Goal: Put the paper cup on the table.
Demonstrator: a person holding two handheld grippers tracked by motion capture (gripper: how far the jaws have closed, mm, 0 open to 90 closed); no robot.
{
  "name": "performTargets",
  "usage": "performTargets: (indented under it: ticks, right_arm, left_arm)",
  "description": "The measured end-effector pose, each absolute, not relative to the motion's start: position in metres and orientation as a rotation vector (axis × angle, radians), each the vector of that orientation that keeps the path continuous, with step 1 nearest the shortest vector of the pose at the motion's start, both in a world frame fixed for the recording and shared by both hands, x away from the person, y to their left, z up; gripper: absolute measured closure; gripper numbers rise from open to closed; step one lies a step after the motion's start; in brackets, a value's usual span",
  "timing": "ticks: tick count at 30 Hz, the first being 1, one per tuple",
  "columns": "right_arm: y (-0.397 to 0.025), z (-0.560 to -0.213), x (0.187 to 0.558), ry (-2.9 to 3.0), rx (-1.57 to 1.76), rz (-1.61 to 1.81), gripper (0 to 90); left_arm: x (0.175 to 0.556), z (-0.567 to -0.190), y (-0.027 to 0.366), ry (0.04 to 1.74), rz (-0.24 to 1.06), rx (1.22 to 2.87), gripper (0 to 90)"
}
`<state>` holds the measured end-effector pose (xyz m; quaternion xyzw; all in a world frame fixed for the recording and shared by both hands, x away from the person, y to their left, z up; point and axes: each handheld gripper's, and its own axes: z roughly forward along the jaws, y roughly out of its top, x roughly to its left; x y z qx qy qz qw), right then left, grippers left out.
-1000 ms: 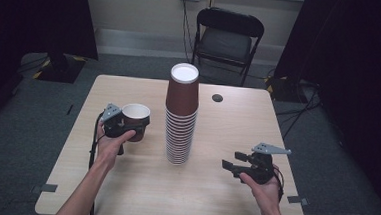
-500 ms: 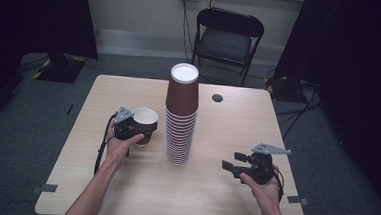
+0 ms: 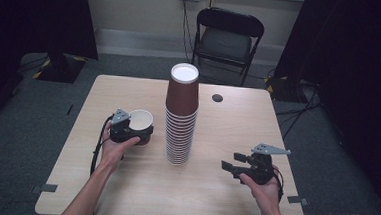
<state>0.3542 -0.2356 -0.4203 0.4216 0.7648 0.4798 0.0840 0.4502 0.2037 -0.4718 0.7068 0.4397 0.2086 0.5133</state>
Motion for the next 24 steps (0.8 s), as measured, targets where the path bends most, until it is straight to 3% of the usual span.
performTargets:
  ticks: [13, 24]
  right_arm:
    - [-0.2361, -0.4200, 0.3537, 2.281, 1.260, 1.430, 31.5]
    - [-0.2390, -0.4189, 0.3512, 2.272, 1.262, 1.435, 31.5]
  left_arm:
    - [0.4470, -0.4742, 0.2007, 1.052, 0.569, 1.759, 9.1]
    - [0.4411, -0.4777, 0.2053, 1.049, 0.542, 1.802, 11.4]
